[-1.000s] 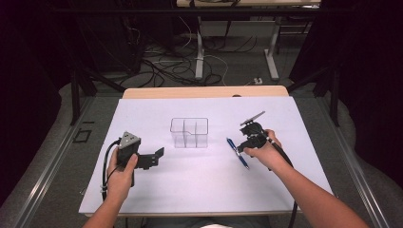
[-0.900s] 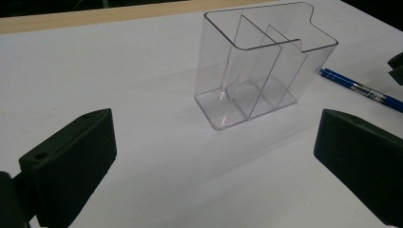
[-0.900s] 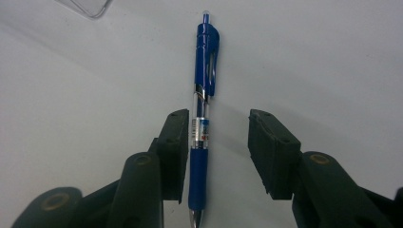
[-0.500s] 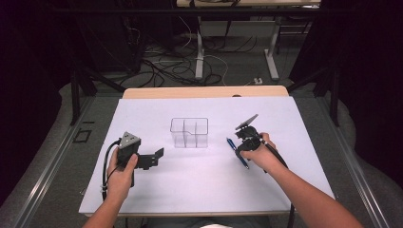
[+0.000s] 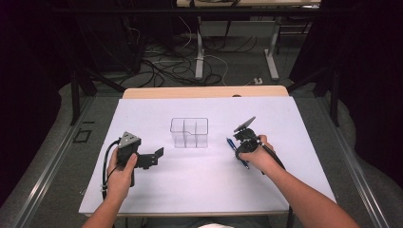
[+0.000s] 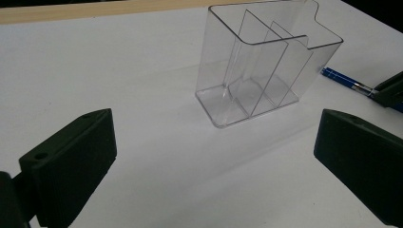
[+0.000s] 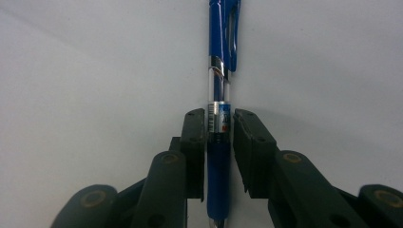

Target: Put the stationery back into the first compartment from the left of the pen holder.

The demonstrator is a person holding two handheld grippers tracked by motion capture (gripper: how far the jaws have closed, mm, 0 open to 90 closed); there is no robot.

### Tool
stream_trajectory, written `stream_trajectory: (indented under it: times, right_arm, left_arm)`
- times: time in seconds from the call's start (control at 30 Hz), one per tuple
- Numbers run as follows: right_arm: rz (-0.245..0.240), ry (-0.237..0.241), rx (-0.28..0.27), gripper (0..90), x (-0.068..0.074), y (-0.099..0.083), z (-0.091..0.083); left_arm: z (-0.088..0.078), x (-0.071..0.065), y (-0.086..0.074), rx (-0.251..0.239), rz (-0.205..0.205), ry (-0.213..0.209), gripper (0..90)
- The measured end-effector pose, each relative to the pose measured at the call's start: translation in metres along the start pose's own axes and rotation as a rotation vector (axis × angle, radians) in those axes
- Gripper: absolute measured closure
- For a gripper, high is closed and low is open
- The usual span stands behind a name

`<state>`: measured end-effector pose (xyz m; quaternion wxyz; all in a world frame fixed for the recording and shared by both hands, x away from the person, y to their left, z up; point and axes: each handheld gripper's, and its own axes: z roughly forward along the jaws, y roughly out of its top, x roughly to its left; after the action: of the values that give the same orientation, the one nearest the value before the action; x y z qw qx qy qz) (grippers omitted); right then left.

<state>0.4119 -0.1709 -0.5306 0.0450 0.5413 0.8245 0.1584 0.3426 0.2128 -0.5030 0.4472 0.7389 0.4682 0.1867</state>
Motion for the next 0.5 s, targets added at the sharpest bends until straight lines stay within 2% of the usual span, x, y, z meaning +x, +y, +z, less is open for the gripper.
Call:
stream_trajectory:
  times: [0.1, 0.17, 0.2, 0.23, 0.5]
  right_arm:
    - [-0.002, -0.011, 0.024, 77.4, 0.0012, 0.0012, -0.0016]
    - [-0.005, -0.003, 0.025, 79.0, 0.001, 0.0015, -0.0016]
    - [0.017, 0.002, 0.016, 79.2, 0.0021, 0.0012, -0.001]
    - [0.009, 0.006, 0.004, 79.3, 0.0012, 0.0012, 0.0001]
    - [0.015, 0.003, 0.016, 79.6, 0.001, 0.0015, -0.0007]
  left_arm:
    - [-0.0004, 0.0002, 0.0003, 0.002, 0.008, 0.002, 0.3]
    - [-0.0007, 0.0003, 0.0003, 0.001, 0.008, 0.003, 0.3]
    - [-0.0009, 0.0003, 0.0002, 0.0, 0.005, 0.003, 0.3]
    - [-0.0008, 0.0, 0.0, -0.001, -0.002, 0.001, 0.3]
    - [-0.0009, 0.0008, -0.0004, 0.001, 0.009, 0.003, 0.3]
